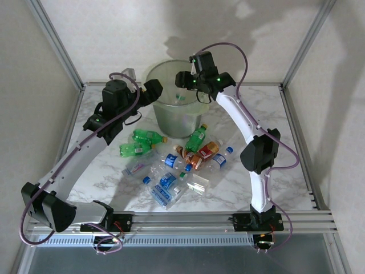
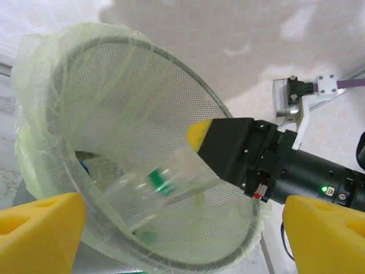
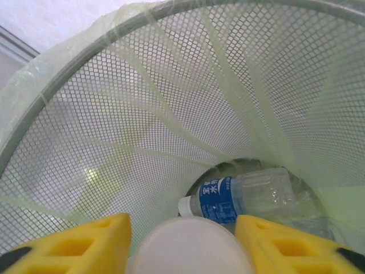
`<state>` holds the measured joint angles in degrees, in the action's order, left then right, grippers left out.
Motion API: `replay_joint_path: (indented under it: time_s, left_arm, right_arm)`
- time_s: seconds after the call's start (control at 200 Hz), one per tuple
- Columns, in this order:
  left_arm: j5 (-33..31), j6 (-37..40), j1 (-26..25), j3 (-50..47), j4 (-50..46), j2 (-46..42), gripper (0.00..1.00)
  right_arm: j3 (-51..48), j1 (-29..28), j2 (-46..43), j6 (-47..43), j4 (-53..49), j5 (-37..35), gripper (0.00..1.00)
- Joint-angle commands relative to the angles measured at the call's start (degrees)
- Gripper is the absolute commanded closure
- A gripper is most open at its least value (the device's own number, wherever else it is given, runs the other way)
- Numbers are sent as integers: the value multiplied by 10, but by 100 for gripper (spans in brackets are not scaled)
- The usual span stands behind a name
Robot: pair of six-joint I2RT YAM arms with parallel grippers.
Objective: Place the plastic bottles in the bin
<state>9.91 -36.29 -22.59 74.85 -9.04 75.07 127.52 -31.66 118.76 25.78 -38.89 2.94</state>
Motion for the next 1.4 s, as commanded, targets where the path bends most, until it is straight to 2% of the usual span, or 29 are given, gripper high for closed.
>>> replay_joint_path:
  time_s: [0.0,0.09,0.25,0.451,0.551,0.651,0.786,0.891,1.086,1.392]
  left_arm:
    - [12,-5,7,-6,7,-9,11]
    - [10,-5,8,-3,5,-9,11]
    - [-11,3,11,-3,3,-22,10]
    - [-10,-6,18,-12,10,-36,10]
    - [4,-14,18,-23,27,-44,11]
    - [19,-19,18,-30,44,-49,12]
    - [35,-22,18,-30,60,-48,13]
    - [43,-23,18,-30,64,-44,14]
    - [52,-28,18,-41,74,-44,15]
    - [57,-31,18,-49,82,-45,15]
  right_arm:
    - [32,-8,-39,4,-9,-19,33]
    - [46,-10,-58,3,-19,-43,28]
    - [10,-10,-129,-1,-21,-134,26]
    - [-175,-8,-277,32,-5,-286,20]
    - [-286,4,-349,78,-13,-308,18]
    - [-391,32,-401,133,-36,-285,19]
    - [-537,82,-455,197,-30,-190,22]
    - [-622,96,-473,231,-21,-145,24]
    - [-722,96,-473,273,15,-94,28]
    - [-797,96,-438,312,80,-32,32]
